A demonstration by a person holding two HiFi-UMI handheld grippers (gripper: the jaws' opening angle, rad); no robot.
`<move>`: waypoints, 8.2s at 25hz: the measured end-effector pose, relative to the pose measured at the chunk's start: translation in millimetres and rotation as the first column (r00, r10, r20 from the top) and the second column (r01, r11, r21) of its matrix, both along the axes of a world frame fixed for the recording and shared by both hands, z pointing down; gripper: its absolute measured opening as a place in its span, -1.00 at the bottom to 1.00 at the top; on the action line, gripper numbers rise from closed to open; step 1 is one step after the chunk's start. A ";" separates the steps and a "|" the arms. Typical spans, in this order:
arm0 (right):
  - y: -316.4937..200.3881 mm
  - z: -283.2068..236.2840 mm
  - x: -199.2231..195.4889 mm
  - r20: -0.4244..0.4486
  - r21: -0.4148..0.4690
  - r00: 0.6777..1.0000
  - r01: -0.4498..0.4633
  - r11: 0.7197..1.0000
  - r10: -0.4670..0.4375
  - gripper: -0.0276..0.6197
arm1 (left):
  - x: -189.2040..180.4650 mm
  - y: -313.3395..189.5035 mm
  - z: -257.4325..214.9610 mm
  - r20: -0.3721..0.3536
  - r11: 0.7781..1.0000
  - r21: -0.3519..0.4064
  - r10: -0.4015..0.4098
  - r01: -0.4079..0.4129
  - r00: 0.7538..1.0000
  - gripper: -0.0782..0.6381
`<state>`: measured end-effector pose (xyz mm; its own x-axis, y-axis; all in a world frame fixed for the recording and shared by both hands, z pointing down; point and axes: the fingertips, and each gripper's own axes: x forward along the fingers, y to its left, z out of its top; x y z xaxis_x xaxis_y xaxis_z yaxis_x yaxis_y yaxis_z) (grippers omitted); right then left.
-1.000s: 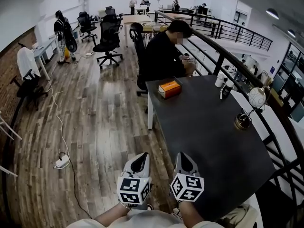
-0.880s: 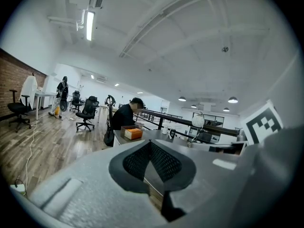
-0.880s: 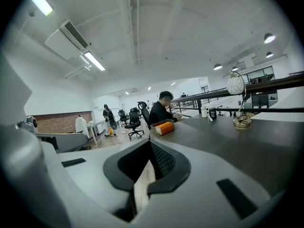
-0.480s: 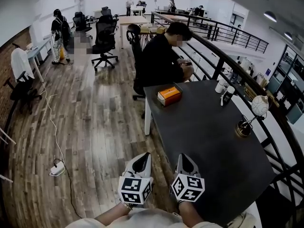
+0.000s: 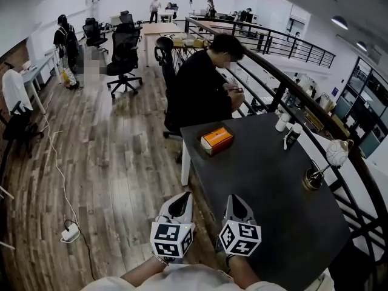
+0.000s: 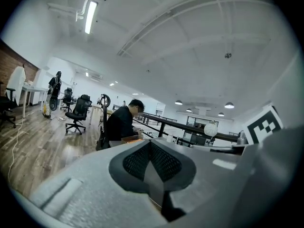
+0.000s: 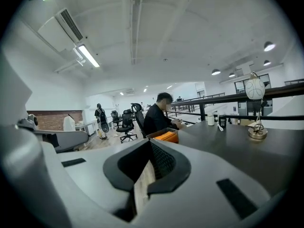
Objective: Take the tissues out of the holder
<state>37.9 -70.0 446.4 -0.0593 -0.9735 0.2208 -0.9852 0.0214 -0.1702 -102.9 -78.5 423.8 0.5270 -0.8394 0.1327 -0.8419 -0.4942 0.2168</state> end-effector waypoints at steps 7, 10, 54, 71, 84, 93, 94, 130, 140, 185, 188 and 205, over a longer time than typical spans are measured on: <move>-54.8 -2.0 -12.9 -0.013 -0.017 1.000 -0.011 1.000 0.011 -0.90 | -12.7 -57.2 0.4 -0.004 1.000 -0.019 0.018 -0.018 1.000 -0.76; -72.9 -1.8 -16.4 -0.020 -0.031 1.000 -0.016 0.999 0.015 -0.90 | -16.9 -77.6 2.2 -0.004 0.999 -0.034 0.021 -0.021 1.000 -0.76; -201.3 21.6 7.9 -0.028 -0.099 0.991 -0.134 0.986 0.132 -0.90 | 7.9 -227.7 27.2 0.076 0.989 -0.075 0.130 -0.124 0.989 -0.76; -193.1 29.4 64.6 0.034 -0.116 0.978 -0.201 0.973 0.206 -0.90 | 65.9 -243.3 37.8 0.130 0.968 -0.087 0.244 -0.234 0.961 -0.76; -170.4 44.5 104.2 0.057 -0.160 0.951 -0.292 0.943 0.304 -0.90 | 110.0 -274.9 48.3 0.170 0.932 -0.125 0.357 -0.339 0.918 -0.48; -164.9 61.0 132.7 0.077 -0.199 0.932 -0.335 0.921 0.355 -0.90 | 143.8 -321.1 68.2 0.281 0.888 -0.179 0.459 -0.424 0.843 -0.25; -163.7 63.0 135.2 0.078 -0.204 0.929 -0.340 0.918 0.361 -0.90 | 147.4 -325.4 72.5 0.299 0.878 -0.194 0.477 -0.437 0.826 -0.25; -155.8 141.3 180.5 0.126 -0.350 0.889 -0.375 0.859 0.440 -0.90 | 190.0 -393.5 191.9 0.451 0.764 -0.534 0.619 -0.362 0.643 -0.25; -159.3 146.0 176.8 0.136 -0.359 0.888 -0.370 0.857 0.440 -0.90 | 189.0 -396.8 203.0 0.480 0.745 -0.585 0.638 -0.322 0.602 -0.25; -155.7 142.0 174.1 0.130 -0.361 0.895 -0.359 0.861 0.428 -0.90 | 177.3 -399.7 170.3 0.543 0.796 -0.509 0.592 -0.326 0.596 -0.74; -153.9 138.3 172.6 0.132 -0.354 0.896 -0.357 0.864 0.424 -0.90 | 177.6 -399.9 159.3 0.542 0.806 -0.493 0.579 -0.328 0.608 -0.74; -124.9 111.4 174.5 0.136 -0.295 0.896 -0.371 0.881 0.423 -0.90 | 177.1 -384.0 104.3 0.547 0.851 -0.410 0.517 -0.328 0.659 -0.74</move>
